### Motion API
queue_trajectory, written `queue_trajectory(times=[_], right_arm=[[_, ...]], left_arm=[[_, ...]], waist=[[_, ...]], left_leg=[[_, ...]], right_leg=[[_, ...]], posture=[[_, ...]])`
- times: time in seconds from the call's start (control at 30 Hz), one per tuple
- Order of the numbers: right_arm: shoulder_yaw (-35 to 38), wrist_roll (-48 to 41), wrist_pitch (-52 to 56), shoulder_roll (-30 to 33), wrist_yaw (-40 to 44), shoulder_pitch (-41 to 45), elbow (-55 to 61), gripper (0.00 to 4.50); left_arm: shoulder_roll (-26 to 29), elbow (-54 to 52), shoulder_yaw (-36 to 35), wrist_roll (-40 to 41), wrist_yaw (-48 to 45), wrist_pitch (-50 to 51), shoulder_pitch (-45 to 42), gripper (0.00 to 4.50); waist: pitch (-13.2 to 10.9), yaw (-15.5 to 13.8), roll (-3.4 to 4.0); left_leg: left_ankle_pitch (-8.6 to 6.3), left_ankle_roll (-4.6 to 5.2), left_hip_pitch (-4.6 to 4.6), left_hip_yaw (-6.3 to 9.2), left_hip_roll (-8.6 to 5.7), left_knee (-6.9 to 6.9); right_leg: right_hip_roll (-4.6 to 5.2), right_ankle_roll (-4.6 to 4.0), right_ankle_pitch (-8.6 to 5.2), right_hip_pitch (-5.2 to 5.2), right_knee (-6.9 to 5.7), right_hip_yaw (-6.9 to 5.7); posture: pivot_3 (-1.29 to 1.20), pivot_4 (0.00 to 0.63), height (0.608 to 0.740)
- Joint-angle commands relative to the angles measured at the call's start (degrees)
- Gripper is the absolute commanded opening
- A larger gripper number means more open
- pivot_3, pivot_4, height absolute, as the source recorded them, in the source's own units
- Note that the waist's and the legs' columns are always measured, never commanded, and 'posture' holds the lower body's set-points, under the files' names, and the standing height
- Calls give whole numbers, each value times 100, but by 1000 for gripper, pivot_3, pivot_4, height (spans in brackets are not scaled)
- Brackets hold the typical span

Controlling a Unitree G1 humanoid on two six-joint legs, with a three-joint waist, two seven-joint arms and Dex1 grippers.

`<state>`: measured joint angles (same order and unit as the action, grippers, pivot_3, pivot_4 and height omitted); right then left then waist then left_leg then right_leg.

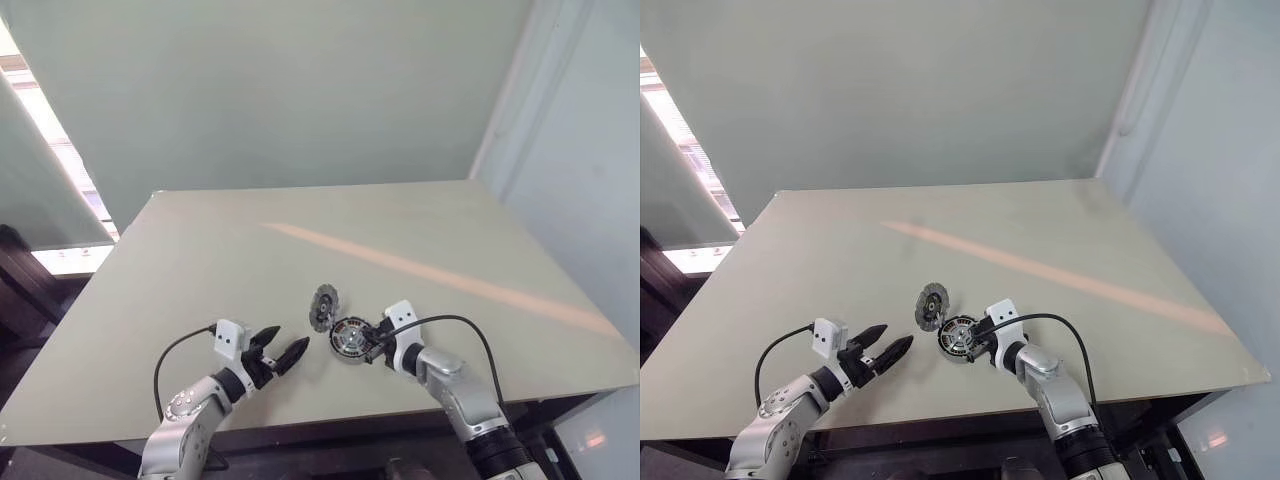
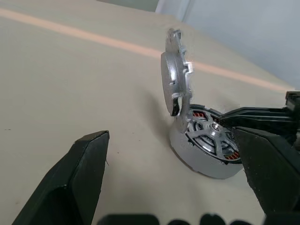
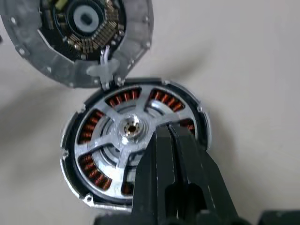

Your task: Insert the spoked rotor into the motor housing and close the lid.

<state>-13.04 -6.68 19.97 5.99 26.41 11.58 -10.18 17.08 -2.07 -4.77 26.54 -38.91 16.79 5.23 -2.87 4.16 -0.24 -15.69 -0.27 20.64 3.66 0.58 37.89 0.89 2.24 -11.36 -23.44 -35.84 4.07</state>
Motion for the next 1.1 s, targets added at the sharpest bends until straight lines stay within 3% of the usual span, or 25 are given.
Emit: queue_trajectory(times=[0.03,0.2,0.3,0.67,0.9,1.1], right_arm=[[-34,101,-175,16,42,90,-226,0],[44,-115,98,60,165,126,277,0],[-64,-197,452,211,422,102,764,605],[-359,-45,852,912,824,117,2080,4393],[-1378,735,514,2483,2090,576,2365,4474],[-1879,1254,154,2818,2688,1171,2106,4474]], left_arm=[[-18,-86,-9,23,-56,-108,-83,4485],[41,-93,-35,82,-125,-10,-111,4485],[66,-56,-34,61,-158,-8,-120,4500],[111,28,-4,38,-308,34,-49,4500],[440,179,236,-287,-622,-138,-26,4500],[386,270,336,-361,-702,-198,-172,4500]], waist=[[0,7,0],[1,9,1],[1,8,2],[1,0,1],[0,-6,0],[0,-6,-1]], left_leg=[[0,0,-1,0,0,1],[1,1,-1,1,0,5],[0,1,3,2,0,2],[0,1,1,1,0,5],[0,1,2,-1,-1,3],[1,1,0,1,2,5]], right_leg=[[0,0,0,1,-1,0],[0,0,0,2,-3,0],[-1,0,0,-1,-2,0],[-1,0,0,0,-2,-1],[0,0,0,-3,1,-3],[-1,0,0,-3,-2,-8]], posture=[[0,0,740],[0,0,740],[0,0,740],[0,0,740],[0,0,740],[0,0,740]])
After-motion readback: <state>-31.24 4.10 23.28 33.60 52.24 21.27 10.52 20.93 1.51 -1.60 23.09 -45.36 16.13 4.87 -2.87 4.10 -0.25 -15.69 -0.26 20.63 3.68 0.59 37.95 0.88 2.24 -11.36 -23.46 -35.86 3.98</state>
